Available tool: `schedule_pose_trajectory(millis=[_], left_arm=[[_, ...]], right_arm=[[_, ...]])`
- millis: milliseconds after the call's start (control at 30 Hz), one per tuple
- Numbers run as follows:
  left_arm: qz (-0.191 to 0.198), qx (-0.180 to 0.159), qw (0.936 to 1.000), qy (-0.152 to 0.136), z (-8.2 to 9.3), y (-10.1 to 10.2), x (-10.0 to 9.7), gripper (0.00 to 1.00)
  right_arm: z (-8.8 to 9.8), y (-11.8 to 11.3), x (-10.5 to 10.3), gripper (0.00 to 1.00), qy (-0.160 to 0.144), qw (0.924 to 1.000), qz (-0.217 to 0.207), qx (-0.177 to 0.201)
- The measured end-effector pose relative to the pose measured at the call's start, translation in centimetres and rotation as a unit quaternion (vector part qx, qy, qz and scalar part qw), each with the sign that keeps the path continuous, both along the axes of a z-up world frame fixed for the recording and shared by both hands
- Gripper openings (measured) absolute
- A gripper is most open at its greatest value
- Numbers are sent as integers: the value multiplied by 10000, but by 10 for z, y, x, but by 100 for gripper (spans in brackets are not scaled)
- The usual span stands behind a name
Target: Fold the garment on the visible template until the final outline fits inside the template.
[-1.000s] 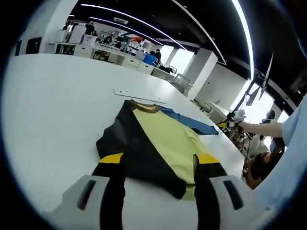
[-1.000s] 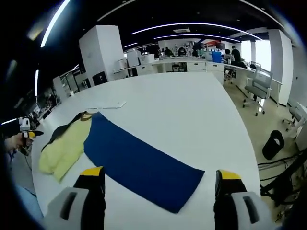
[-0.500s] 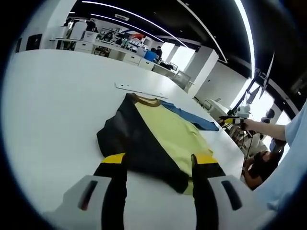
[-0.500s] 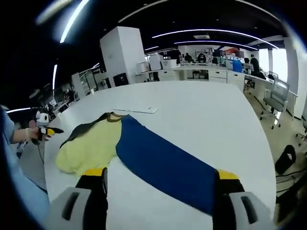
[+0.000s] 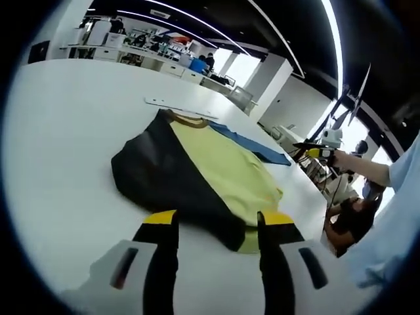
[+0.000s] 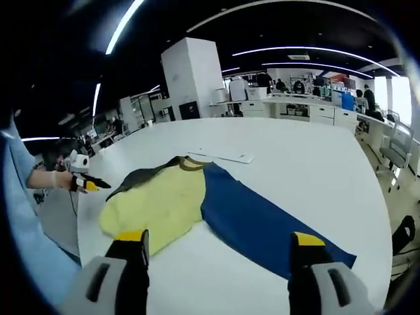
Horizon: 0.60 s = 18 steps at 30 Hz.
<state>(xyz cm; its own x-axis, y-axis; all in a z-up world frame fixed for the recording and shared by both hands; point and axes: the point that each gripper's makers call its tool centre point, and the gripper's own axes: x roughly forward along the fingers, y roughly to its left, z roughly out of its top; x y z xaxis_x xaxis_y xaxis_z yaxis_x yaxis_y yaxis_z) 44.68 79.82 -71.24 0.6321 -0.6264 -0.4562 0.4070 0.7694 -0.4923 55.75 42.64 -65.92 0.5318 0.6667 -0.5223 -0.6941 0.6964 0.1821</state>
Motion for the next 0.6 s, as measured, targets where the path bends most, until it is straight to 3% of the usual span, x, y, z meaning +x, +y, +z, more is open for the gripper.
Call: schedule_pose_trajectory(millis=[267,433,600], left_arm=[[-184,-85,9996,194,-13,-15,-4,38],[-72,-232,9989,397,-21,-21,-2,25],[201,-351,9971,651,-30,-21,0,22]], right_arm=[[9,18,-17,87,-73,9996,222,171],[10,16,-18,86,-63,9995,169,259],[9,9,-23,85,-63,9996,125,250]])
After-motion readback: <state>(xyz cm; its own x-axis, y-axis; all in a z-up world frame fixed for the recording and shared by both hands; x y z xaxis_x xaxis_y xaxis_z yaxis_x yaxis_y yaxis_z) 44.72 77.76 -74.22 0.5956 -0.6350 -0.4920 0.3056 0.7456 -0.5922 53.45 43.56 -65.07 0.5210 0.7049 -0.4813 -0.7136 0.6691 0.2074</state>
